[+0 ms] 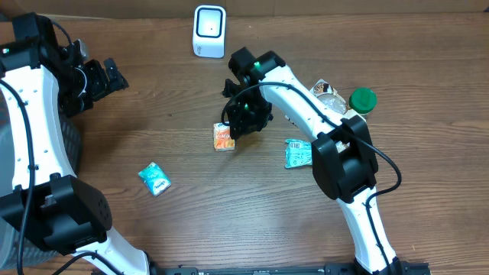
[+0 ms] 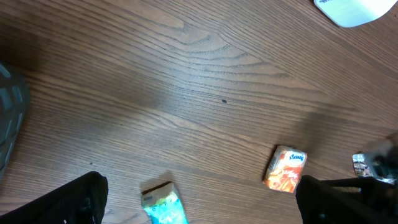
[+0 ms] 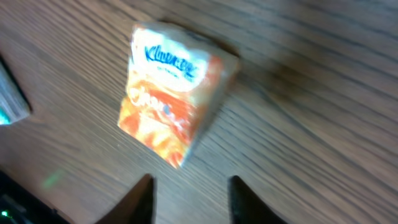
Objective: Scan the item barcode
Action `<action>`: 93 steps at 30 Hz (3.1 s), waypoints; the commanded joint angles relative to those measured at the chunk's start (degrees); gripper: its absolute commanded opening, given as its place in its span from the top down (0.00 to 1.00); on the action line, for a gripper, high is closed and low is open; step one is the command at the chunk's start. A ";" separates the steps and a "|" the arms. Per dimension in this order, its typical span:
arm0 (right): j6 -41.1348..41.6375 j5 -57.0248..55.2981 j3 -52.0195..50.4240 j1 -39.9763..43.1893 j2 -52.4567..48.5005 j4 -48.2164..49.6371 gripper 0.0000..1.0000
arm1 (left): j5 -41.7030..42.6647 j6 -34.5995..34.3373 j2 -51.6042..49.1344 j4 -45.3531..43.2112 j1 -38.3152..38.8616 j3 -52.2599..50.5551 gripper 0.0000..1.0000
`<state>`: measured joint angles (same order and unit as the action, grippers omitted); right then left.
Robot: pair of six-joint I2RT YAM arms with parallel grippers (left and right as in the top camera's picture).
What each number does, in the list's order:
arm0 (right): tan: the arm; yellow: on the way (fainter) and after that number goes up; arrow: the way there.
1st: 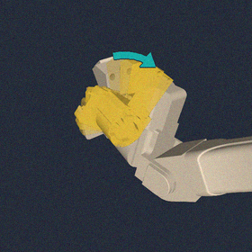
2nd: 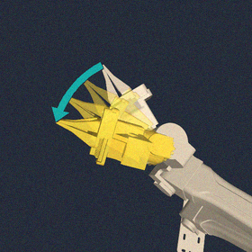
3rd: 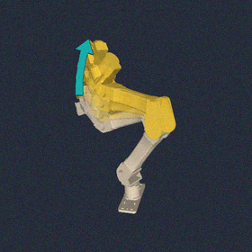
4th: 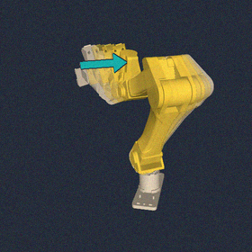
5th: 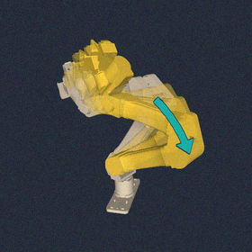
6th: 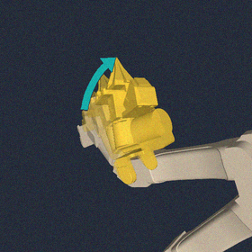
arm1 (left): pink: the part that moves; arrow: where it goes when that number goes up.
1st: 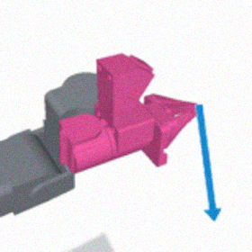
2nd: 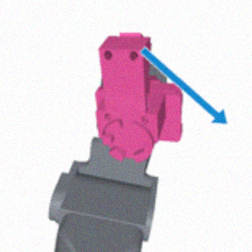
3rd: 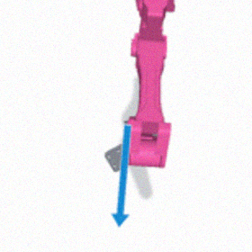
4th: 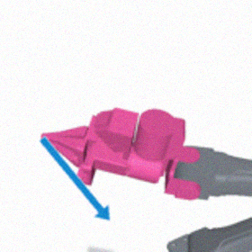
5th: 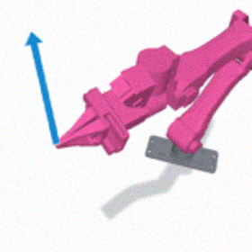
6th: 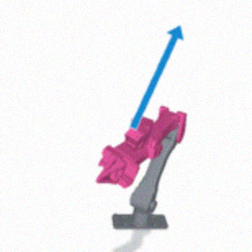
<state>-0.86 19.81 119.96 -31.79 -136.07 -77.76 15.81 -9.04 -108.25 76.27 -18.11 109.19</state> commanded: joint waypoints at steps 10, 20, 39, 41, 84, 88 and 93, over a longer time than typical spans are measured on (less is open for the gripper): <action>24.65 5.88 -5.11 -1.29 -0.26 5.60 0.60 | 0.31 -0.39 0.59 -0.04 0.17 0.81 0.00; 30.27 2.49 -13.25 -2.62 -0.26 15.89 0.77 | 0.28 -0.39 0.59 -0.04 0.17 0.79 0.00; 4.55 51.17 -12.20 6.38 12.13 15.10 0.96 | 0.28 -0.39 0.59 -0.02 0.13 0.81 0.00; 3.69 57.40 -12.20 7.80 14.03 15.10 0.96 | 0.31 -0.39 0.59 -0.04 0.13 0.81 0.00; -17.84 -49.55 13.38 -2.29 4.20 52.52 0.96 | 0.31 -0.39 0.59 -0.04 0.13 0.81 0.00; -35.50 -49.81 13.38 -2.03 -4.11 66.40 0.96 | 0.28 -0.39 0.59 -0.02 0.13 0.79 0.00; -47.41 -49.79 13.38 -0.68 -12.22 76.17 0.96 | 0.28 -0.39 0.59 -0.04 0.13 0.81 0.00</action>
<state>-34.83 -27.51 132.94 -33.87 -144.44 -5.26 15.84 -9.06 -108.25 76.23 -18.11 109.19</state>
